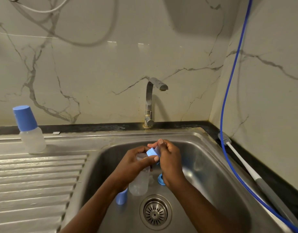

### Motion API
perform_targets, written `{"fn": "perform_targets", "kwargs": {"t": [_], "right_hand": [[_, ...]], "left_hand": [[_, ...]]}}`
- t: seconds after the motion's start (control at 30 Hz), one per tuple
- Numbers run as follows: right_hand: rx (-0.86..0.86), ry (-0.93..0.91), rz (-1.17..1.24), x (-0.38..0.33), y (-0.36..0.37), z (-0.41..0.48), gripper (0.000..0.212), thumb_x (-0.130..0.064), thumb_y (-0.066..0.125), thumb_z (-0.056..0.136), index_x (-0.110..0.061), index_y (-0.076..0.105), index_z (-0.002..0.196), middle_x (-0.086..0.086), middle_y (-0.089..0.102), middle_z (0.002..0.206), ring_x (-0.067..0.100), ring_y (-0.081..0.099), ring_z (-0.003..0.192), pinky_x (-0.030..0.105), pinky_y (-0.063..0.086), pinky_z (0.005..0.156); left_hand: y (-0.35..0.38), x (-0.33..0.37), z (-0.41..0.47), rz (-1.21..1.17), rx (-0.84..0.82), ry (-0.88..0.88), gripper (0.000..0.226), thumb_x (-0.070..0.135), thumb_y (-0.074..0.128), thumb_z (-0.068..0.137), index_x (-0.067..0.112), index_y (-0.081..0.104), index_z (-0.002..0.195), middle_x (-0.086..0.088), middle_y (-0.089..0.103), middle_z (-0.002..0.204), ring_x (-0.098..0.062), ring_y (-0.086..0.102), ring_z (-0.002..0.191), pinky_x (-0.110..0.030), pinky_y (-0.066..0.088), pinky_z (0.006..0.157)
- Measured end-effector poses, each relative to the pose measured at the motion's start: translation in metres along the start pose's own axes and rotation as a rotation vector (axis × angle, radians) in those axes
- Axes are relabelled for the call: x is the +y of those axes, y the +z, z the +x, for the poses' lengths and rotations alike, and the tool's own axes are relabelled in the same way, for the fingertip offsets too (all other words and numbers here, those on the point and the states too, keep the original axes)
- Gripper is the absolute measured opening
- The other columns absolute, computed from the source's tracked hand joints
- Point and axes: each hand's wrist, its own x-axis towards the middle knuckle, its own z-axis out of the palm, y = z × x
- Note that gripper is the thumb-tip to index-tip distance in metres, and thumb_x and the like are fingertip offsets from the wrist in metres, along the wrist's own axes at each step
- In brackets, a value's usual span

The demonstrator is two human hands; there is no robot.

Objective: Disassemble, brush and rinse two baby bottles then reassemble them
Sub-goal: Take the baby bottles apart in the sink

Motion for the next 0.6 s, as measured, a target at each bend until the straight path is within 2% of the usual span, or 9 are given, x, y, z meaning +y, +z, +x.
{"fn": "perform_targets", "kwargs": {"t": [0.1, 0.17, 0.23, 0.3, 0.4, 0.47, 0.53, 0.6], "right_hand": [[0.023, 0.228, 0.229, -0.006, 0.000, 0.000, 0.036, -0.029, 0.043, 0.103, -0.008, 0.063, 0.081, 0.000, 0.074, 0.085, 0.019, 0.070, 0.084, 0.035, 0.058, 0.077], [-0.010, 0.331, 0.350, -0.010, -0.002, -0.001, 0.034, -0.030, 0.044, 0.102, -0.005, 0.064, 0.088, 0.004, 0.074, 0.082, 0.018, 0.071, 0.077, 0.030, 0.057, 0.069], [-0.035, 0.229, 0.259, -0.011, 0.001, -0.003, 0.032, -0.029, 0.046, 0.101, -0.009, 0.066, 0.086, 0.006, 0.074, 0.083, 0.018, 0.070, 0.075, 0.027, 0.056, 0.066], [-0.003, 0.018, 0.103, -0.012, 0.004, -0.006, 0.030, -0.028, 0.048, 0.101, -0.019, 0.067, 0.080, 0.000, 0.072, 0.081, 0.012, 0.067, 0.072, 0.026, 0.054, 0.064], [0.051, -0.272, -0.045, -0.007, 0.001, -0.004, 0.026, -0.031, 0.048, 0.096, -0.024, 0.071, 0.086, -0.015, 0.073, 0.089, 0.001, 0.067, 0.085, 0.017, 0.052, 0.075], [0.048, -0.331, -0.078, -0.004, -0.005, -0.002, 0.027, -0.031, 0.048, 0.096, -0.021, 0.073, 0.095, -0.018, 0.071, 0.096, -0.002, 0.066, 0.093, 0.014, 0.052, 0.079], [0.056, -0.300, -0.044, -0.004, -0.012, 0.000, 0.023, -0.025, 0.051, 0.100, -0.019, 0.073, 0.099, -0.014, 0.071, 0.099, -0.002, 0.065, 0.093, 0.014, 0.053, 0.074], [0.092, -0.300, -0.063, -0.003, -0.018, 0.003, 0.020, -0.019, 0.052, 0.100, -0.021, 0.072, 0.097, -0.011, 0.071, 0.095, -0.004, 0.064, 0.090, 0.007, 0.047, 0.072]], "left_hand": [[0.007, 0.003, -0.002, 0.141, 0.063, 0.081, 0.018, 0.027, 0.073, 0.086, 0.020, 0.069, 0.102, -0.001, 0.072, 0.084, -0.012, 0.069, 0.077, -0.019, 0.054, 0.069], [0.011, -0.002, -0.001, 0.249, 0.195, 0.134, 0.006, 0.022, 0.071, 0.089, 0.023, 0.070, 0.094, 0.003, 0.071, 0.079, -0.008, 0.067, 0.074, -0.017, 0.052, 0.066], [0.010, -0.004, 0.000, 0.157, 0.232, 0.096, 0.006, 0.017, 0.066, 0.092, 0.020, 0.071, 0.095, -0.002, 0.072, 0.080, -0.013, 0.068, 0.074, -0.023, 0.055, 0.068], [0.007, -0.002, 0.000, -0.125, 0.079, 0.002, 0.016, 0.022, 0.065, 0.094, 0.011, 0.070, 0.104, -0.013, 0.071, 0.086, -0.026, 0.067, 0.075, -0.036, 0.057, 0.070], [0.006, 0.001, -0.004, -0.386, -0.064, -0.175, 0.032, 0.032, 0.067, 0.088, 0.008, 0.069, 0.110, -0.019, 0.068, 0.092, -0.028, 0.062, 0.074, -0.042, 0.055, 0.071], [0.008, 0.000, -0.004, -0.473, -0.077, -0.244, 0.039, 0.032, 0.062, 0.088, 0.007, 0.066, 0.117, -0.021, 0.067, 0.096, -0.027, 0.061, 0.073, -0.042, 0.055, 0.071], [0.006, -0.001, -0.004, -0.550, -0.084, -0.286, 0.045, 0.035, 0.059, 0.093, 0.007, 0.060, 0.128, -0.023, 0.066, 0.103, -0.026, 0.060, 0.073, -0.041, 0.054, 0.071], [0.000, 0.000, -0.002, -0.573, -0.069, -0.299, 0.048, 0.041, 0.061, 0.092, 0.016, 0.058, 0.133, -0.020, 0.068, 0.114, -0.024, 0.060, 0.073, -0.040, 0.054, 0.071]]}}
